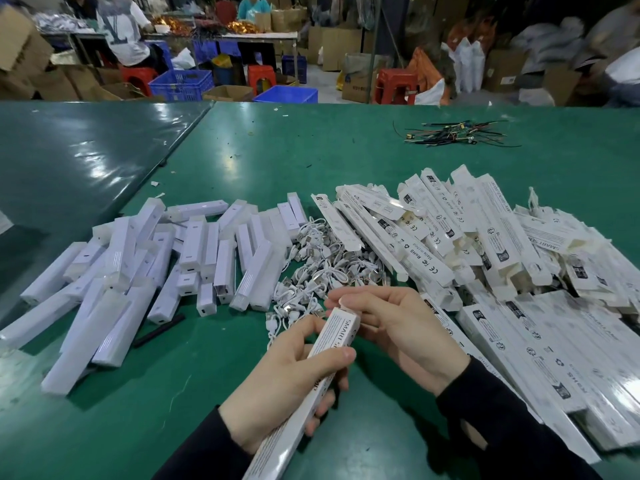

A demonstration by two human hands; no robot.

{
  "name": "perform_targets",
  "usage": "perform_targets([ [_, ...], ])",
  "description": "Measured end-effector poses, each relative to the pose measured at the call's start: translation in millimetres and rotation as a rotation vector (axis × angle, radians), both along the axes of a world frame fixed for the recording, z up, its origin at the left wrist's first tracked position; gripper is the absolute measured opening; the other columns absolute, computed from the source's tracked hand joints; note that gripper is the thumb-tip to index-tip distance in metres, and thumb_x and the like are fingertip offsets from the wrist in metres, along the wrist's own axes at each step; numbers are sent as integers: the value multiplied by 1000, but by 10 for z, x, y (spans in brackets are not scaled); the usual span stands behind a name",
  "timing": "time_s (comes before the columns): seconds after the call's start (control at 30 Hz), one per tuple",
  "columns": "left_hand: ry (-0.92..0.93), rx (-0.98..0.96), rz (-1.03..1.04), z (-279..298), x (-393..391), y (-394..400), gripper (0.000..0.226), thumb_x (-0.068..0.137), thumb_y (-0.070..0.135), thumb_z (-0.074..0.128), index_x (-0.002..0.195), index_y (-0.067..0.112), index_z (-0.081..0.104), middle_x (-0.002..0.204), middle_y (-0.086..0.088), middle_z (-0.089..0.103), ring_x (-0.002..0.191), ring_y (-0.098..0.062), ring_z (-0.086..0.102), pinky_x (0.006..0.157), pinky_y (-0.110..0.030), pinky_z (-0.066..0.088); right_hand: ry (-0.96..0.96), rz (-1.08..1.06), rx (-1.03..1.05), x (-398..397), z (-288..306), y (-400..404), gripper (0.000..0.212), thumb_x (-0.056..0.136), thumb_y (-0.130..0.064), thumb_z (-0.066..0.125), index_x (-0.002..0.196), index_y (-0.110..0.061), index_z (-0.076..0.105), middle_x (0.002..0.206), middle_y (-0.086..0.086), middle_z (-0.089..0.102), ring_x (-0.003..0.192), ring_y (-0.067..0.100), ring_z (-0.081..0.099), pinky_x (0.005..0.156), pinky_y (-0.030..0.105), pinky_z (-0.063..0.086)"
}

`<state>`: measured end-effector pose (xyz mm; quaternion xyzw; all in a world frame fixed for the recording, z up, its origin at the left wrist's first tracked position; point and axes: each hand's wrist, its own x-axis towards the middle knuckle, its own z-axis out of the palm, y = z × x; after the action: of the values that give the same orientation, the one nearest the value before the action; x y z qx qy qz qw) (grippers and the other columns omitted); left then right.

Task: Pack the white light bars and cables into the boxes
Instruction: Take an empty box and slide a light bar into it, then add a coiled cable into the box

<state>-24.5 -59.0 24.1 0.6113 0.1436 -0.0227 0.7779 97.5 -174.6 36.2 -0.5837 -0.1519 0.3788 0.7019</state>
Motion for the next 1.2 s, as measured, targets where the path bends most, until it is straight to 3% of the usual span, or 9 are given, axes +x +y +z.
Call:
perform_targets([
  [0.13, 51, 34, -1, -2, -1, -3, 31, 91, 19, 66, 112, 9, 46, 67, -12, 58, 42, -17, 39, 34, -18, 33, -17, 29, -1, -25, -35, 12, 17, 88, -6, 63, 88, -10, 80, 99, 14, 75, 95, 22, 70, 87, 28, 55],
  [0.37, 65, 26, -11, -4, -3, 1, 25, 92, 17, 61, 111, 11, 46, 68, -12, 58, 44, -17, 38, 35, -18, 33, -7, 27, 3, -29, -25, 19, 16, 89, -4, 62, 89, 1, 77, 96, 17, 75, 84, 19, 71, 72, 21, 56],
  [0.6, 91, 0, -36, -25, -5, 17, 25, 96, 17, 55, 118, 12, 44, 69, -11, 57, 45, -18, 35, 34, -17, 31, -64, 60, -24, -16, -56, 10, 17, 91, -4, 61, 92, 4, 76, 95, 13, 76, 86, 18, 70, 76, 21, 56],
  [0.73, 71, -56, -68, 4, -11, 48, 23, 99, 18, 53, 121, 16, 46, 73, -14, 55, 45, -17, 36, 35, -17, 31, -288, 68, -66, -39, -75, 24, 22, 96, -13, 58, 96, -6, 78, 92, 7, 77, 91, 17, 71, 87, 24, 55],
  [0.8, 62, -87, -68, 20, -11, 67, 28, 91, 23, 58, 116, 16, 47, 75, -16, 53, 43, -18, 36, 35, -17, 31, -438, 76, -72, -71, -78, 26, 26, 97, -22, 55, 96, -15, 79, 92, 1, 77, 92, 12, 70, 89, 22, 52],
  [0.93, 82, -120, -5, -4, 24, 74, 31, 87, 22, 61, 109, 8, 46, 75, -17, 53, 41, -18, 36, 36, -18, 31, -625, 120, -140, -107, -142, 29, 19, 94, -15, 63, 106, -22, 77, 93, -9, 75, 80, 5, 69, 76, 14, 48],
  [1.07, 84, -352, 2, 58, 49, 115, 43, 74, 26, 71, 101, -5, 60, 77, -22, 62, 50, -25, 54, 41, -28, 45, -277, 57, -39, -104, -180, 99, 18, 93, -11, 62, 101, -15, 78, 81, 0, 75, 66, 7, 62, 60, 16, 48],
  [1.13, 14, -418, -2, 104, 45, 142, 38, 77, 20, 65, 107, -3, 68, 100, -29, 66, 72, -33, 65, 55, -36, 56, -73, -29, 32, -67, -173, 114, 15, 90, -7, 63, 95, -6, 77, 78, 7, 73, 58, 9, 62, 52, 17, 47],
  [1.2, -4, -284, 94, 107, 36, 119, 35, 84, 9, 55, 115, 9, 70, 119, -25, 64, 84, -34, 69, 68, -39, 59, 90, -49, 74, -64, -133, 117, 14, 88, -6, 64, 91, -3, 77, 76, 10, 72, 54, 11, 61, 45, 19, 46],
])
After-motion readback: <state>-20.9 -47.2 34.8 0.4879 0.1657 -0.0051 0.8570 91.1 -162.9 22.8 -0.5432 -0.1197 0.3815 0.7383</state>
